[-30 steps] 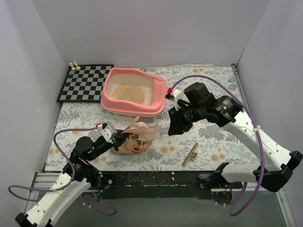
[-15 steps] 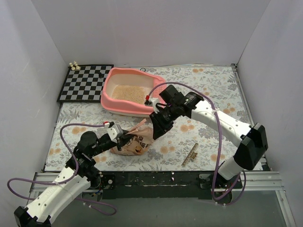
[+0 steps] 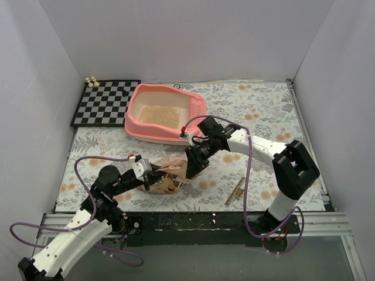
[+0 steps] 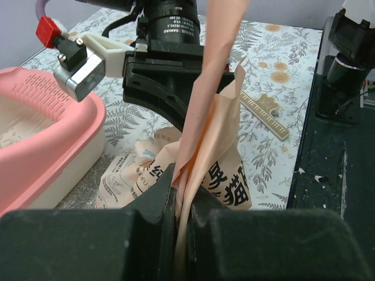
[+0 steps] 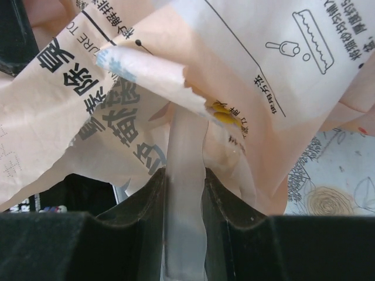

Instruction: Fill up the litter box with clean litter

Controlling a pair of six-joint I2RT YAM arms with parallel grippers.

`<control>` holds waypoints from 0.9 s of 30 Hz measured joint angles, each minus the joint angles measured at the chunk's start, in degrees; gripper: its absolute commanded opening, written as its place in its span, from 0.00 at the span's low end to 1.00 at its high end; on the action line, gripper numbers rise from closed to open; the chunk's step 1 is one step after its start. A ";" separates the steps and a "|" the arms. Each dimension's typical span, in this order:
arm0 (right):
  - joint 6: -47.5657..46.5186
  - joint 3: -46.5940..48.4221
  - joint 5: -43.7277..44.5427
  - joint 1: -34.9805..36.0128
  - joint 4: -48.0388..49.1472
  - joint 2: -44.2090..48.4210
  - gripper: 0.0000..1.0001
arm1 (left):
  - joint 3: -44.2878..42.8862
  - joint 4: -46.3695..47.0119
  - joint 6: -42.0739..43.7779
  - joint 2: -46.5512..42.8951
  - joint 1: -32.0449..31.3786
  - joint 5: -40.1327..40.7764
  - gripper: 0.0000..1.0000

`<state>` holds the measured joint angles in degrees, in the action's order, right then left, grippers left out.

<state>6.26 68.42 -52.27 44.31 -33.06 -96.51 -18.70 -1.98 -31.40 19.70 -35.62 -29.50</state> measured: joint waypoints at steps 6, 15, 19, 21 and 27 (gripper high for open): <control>4.92 -4.81 -4.13 0.00 9.49 -0.26 0.01 | 0.35 0.24 0.02 -0.17 -0.57 0.07 0.00; 14.93 -11.08 -5.73 0.55 24.76 1.42 0.01 | 1.03 0.39 0.04 -1.64 -0.76 1.16 0.00; 17.27 -13.03 -5.16 0.59 28.02 4.09 0.01 | 1.11 0.59 0.04 -1.90 -0.92 1.73 0.00; 18.60 -14.67 -4.90 0.48 30.45 5.99 0.01 | 1.11 0.68 0.04 -1.86 -1.01 1.86 0.00; 24.46 -21.62 -5.07 -1.53 38.60 13.27 0.01 | 1.11 0.76 0.02 -1.66 -1.27 1.88 0.00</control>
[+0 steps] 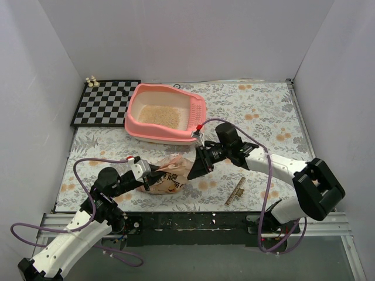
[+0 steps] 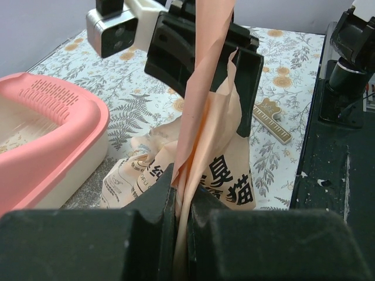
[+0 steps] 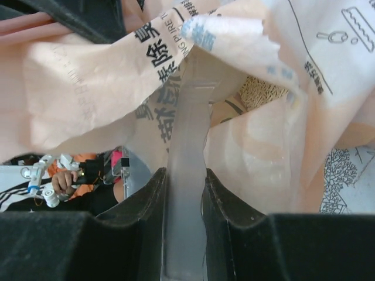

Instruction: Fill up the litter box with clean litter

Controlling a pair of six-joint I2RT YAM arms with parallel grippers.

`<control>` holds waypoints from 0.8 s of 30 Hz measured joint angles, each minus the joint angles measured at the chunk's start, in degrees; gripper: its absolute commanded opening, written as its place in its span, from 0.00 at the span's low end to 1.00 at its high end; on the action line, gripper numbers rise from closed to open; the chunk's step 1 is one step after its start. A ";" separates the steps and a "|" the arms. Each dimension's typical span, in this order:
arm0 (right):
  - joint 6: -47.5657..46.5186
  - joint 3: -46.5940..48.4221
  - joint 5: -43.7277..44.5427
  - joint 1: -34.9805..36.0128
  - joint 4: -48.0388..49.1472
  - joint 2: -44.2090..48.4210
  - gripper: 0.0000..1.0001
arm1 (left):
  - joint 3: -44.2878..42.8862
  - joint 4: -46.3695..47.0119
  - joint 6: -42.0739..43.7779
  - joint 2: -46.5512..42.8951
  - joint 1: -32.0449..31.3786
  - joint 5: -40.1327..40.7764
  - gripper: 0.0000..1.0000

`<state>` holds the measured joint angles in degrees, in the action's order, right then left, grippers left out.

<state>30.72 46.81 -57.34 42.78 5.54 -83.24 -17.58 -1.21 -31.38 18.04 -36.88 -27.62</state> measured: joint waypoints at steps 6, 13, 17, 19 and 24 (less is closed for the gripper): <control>7.76 -8.17 -1.51 -3.80 8.79 6.56 0.01 | 0.00 0.07 0.02 0.00 0.00 0.66 0.00; 19.12 -17.20 -2.84 -8.07 19.61 13.73 0.01 | 0.13 0.02 0.20 -0.83 0.00 2.60 0.00; 22.88 -19.74 -2.71 -9.77 21.57 17.77 0.01 | 0.13 0.07 0.50 -1.05 0.00 4.13 0.00; 24.15 -20.87 -2.47 -10.58 21.70 19.82 0.01 | 0.22 0.07 0.50 -1.40 0.00 4.83 0.00; 27.63 -26.45 -0.61 -11.65 24.48 26.18 0.01 | 0.66 -0.07 0.50 -2.60 -0.04 6.47 0.00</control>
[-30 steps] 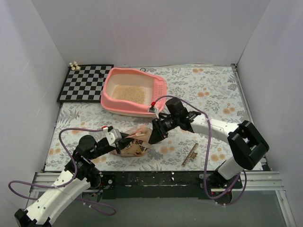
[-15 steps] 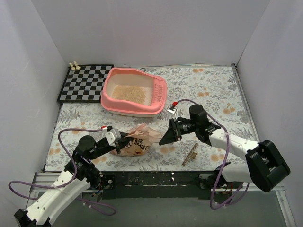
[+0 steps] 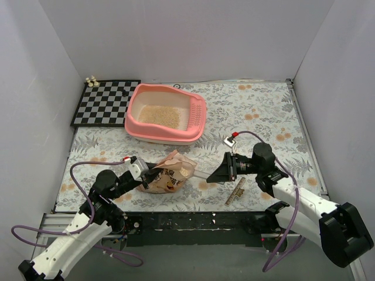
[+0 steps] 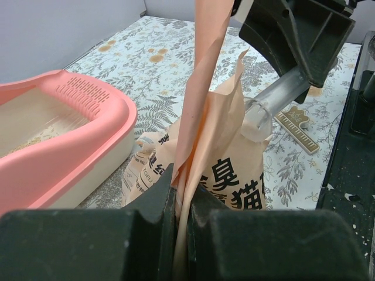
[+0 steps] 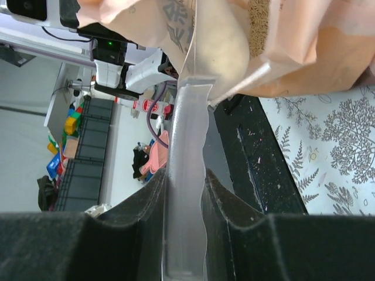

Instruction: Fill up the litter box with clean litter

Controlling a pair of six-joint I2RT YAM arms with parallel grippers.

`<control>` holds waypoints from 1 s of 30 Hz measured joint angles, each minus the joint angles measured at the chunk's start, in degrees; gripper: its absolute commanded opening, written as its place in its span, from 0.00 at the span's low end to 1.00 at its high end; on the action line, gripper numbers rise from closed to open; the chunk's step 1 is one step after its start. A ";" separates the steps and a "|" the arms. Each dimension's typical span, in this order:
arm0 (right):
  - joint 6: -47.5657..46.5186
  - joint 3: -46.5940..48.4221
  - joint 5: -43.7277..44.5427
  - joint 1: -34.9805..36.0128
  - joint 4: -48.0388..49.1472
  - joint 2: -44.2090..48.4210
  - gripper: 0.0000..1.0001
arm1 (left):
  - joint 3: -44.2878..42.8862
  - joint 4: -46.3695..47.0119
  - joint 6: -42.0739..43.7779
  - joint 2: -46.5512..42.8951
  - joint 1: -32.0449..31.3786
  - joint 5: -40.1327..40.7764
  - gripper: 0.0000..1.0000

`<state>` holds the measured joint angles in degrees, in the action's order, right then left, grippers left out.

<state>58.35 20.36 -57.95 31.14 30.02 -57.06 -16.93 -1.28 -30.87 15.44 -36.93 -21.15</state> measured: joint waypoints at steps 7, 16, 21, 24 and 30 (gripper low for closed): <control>6.21 -5.86 3.10 -0.72 4.98 5.09 0.01 | 0.50 0.15 0.00 -0.96 -0.07 1.49 0.00; 12.04 -10.43 7.63 -0.74 6.64 12.98 0.01 | 1.57 -0.02 0.02 -4.02 -0.09 4.72 0.00; 13.53 -11.76 9.18 -0.74 5.75 17.29 0.01 | 1.57 0.07 0.04 -3.96 -0.07 6.36 0.00; 14.16 -11.80 10.14 -0.74 4.81 18.91 0.01 | 1.57 0.26 0.02 -3.87 -0.07 7.82 0.00; 15.52 -10.75 11.67 -0.74 2.75 19.08 0.01 | 1.57 0.31 0.02 -4.02 -0.07 9.97 0.00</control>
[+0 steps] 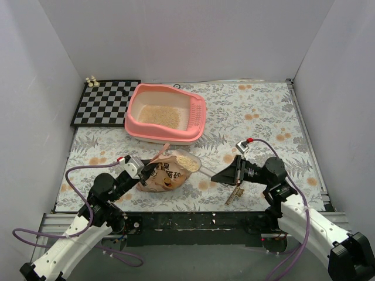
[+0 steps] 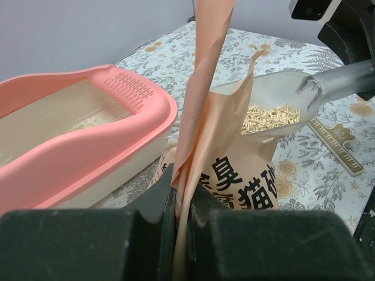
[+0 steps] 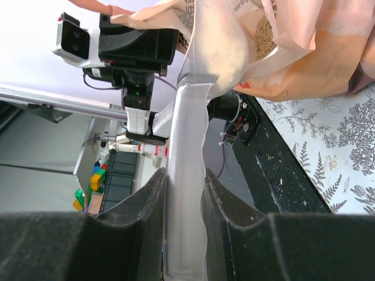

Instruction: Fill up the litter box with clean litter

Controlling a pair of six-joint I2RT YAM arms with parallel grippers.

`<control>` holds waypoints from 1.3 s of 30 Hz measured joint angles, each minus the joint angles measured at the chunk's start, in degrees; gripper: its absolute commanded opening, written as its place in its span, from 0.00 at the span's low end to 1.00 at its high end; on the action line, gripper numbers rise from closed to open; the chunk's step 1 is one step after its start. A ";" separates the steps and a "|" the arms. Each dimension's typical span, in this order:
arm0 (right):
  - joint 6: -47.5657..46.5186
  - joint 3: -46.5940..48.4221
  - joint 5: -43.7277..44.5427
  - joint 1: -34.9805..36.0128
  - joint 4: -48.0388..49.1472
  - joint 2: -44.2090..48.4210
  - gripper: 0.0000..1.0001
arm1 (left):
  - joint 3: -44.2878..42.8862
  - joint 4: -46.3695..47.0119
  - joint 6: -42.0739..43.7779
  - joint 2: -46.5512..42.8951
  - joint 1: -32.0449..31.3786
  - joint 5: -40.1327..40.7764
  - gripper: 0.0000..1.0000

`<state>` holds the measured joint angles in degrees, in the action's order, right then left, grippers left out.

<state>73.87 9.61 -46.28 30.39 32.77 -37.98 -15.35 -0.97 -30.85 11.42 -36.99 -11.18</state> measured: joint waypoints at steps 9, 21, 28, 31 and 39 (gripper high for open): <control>0.50 7.19 5.73 0.04 -5.60 -4.72 0.01 | 0.00 -0.07 -0.02 -0.70 0.13 3.52 0.00; -14.67 37.57 11.45 -0.33 -21.66 -31.56 0.01 | 0.00 -0.24 -0.20 -0.98 0.52 4.37 0.00; -33.75 65.75 18.45 -0.46 -45.57 -52.48 0.01 | 0.00 -0.37 -0.68 -1.11 0.68 6.21 0.00; -40.61 74.84 23.06 -0.44 -55.10 -59.10 0.01 | 0.00 -0.31 -0.96 -0.83 0.92 7.26 0.00; -53.53 94.42 35.43 0.59 -76.54 -69.29 0.01 | 0.00 0.50 -1.62 0.33 1.44 8.79 0.00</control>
<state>20.34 104.03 -10.85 30.98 -43.77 -107.26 -15.35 -0.47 -32.47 11.75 -35.55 -2.39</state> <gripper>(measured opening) 0.335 0.035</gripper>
